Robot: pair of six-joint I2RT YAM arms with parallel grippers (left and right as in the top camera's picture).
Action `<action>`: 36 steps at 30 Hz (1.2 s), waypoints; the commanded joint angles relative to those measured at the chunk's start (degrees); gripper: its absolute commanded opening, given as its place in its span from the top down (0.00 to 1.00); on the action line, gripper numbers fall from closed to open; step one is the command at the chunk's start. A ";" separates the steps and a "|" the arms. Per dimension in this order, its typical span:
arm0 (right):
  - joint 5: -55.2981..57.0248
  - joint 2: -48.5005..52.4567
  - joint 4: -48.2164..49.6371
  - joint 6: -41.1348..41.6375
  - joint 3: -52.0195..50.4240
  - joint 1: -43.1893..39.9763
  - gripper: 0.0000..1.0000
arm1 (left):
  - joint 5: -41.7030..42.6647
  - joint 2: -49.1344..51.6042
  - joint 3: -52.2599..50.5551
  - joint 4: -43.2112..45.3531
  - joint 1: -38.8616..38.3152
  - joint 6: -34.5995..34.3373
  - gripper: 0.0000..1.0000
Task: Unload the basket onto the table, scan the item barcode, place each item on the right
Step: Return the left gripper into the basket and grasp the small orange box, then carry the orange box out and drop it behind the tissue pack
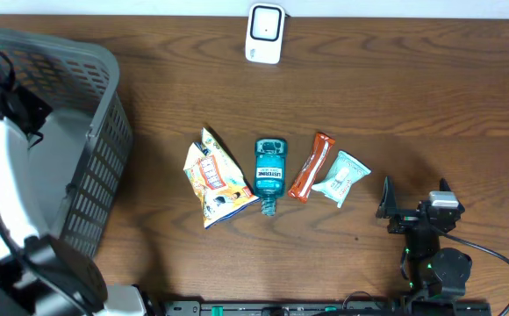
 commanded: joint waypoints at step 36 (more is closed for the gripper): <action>0.07 -0.26 -0.20 0.74 -0.07 0.26 0.01 | 18.97 -8.09 0.15 6.93 -46.69 -4.46 0.93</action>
